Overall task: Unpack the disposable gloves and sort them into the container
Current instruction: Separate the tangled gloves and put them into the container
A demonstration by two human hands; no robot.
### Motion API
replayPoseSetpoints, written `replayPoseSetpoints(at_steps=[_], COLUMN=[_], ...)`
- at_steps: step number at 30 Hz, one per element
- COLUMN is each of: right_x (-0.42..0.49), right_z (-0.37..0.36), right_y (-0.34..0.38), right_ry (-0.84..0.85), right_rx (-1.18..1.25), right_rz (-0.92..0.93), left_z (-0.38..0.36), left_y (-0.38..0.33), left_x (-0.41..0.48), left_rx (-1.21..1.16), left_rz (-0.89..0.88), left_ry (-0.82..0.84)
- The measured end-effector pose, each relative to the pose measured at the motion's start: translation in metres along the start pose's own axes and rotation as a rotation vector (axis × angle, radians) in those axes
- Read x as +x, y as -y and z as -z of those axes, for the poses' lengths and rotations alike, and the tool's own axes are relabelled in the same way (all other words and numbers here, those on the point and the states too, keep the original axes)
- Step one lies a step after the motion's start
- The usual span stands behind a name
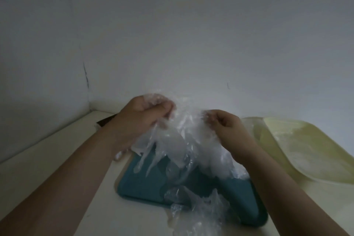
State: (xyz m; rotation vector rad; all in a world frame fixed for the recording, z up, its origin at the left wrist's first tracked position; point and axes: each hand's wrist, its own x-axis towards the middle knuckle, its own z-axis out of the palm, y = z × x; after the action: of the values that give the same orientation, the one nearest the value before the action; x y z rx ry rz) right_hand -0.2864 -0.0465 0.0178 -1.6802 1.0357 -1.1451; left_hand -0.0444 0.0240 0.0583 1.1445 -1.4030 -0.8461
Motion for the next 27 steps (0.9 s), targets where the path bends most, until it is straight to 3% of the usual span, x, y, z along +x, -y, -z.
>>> replayPoseSetpoints(at_steps=[3, 7, 12, 17, 20, 22, 27], right_x=[-0.002, -0.008, -0.012, -0.008, -0.003, -0.003, -0.003], right_z=[0.012, 0.027, 0.052, 0.078, 0.084, 0.087, 0.087], right_y=[0.017, 0.027, 0.024, 0.033, 0.043, 0.049, 0.061], right_ry=[0.098, 0.156, 0.048, -0.139, -0.173, -0.197, -0.185], right_rx=[0.003, -0.004, -0.038, 0.142, 0.194, 0.148, 0.065], right_rz=[0.040, 0.082, 0.016, -0.069, -0.098, -0.102, -0.065], left_z=[-0.015, -0.033, -0.047, -0.024, -0.019, -0.018, -0.024], left_y=[0.009, 0.021, 0.028, 0.035, 0.020, 0.001, -0.056], left_x=[0.003, 0.009, 0.017, 0.020, 0.014, 0.007, -0.011], left_rx=[0.119, 0.004, 0.032, 0.191, 0.360, 0.330, 0.113], left_rz=[0.152, 0.253, 0.222, 0.273, 0.195, 0.092, -0.110], left_ry=[-0.019, 0.083, -0.055, -0.164, -0.244, -0.266, 0.000])
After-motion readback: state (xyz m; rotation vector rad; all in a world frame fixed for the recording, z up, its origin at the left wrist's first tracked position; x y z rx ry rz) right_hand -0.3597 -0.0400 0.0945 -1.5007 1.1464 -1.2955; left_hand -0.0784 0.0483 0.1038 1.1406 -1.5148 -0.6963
